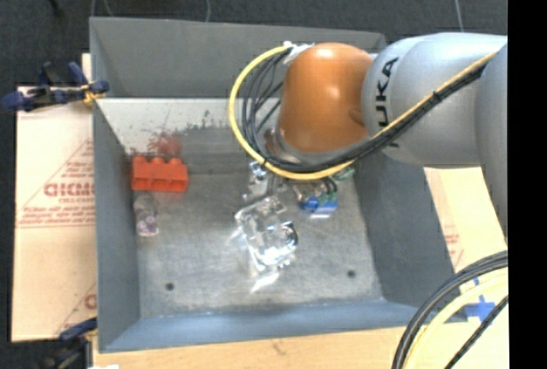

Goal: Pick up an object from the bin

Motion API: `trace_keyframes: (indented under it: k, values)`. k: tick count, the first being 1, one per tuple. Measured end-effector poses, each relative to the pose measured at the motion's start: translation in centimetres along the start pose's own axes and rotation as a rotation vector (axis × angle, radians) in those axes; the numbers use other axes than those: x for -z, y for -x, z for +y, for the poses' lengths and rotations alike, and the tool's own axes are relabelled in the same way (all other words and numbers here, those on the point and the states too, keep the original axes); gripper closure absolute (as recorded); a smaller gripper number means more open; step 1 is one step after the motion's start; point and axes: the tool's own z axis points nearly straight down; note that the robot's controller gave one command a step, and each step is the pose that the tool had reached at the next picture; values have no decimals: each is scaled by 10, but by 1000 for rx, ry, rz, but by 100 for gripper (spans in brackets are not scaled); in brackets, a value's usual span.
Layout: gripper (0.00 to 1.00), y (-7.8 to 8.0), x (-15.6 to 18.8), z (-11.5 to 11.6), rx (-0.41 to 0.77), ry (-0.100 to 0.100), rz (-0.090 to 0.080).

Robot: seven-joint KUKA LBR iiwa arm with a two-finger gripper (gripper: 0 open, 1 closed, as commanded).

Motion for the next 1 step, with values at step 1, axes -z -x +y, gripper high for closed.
trace_keyframes:
  k: [1]
  values:
    - [100,-8,40,-1,-27,1,0]
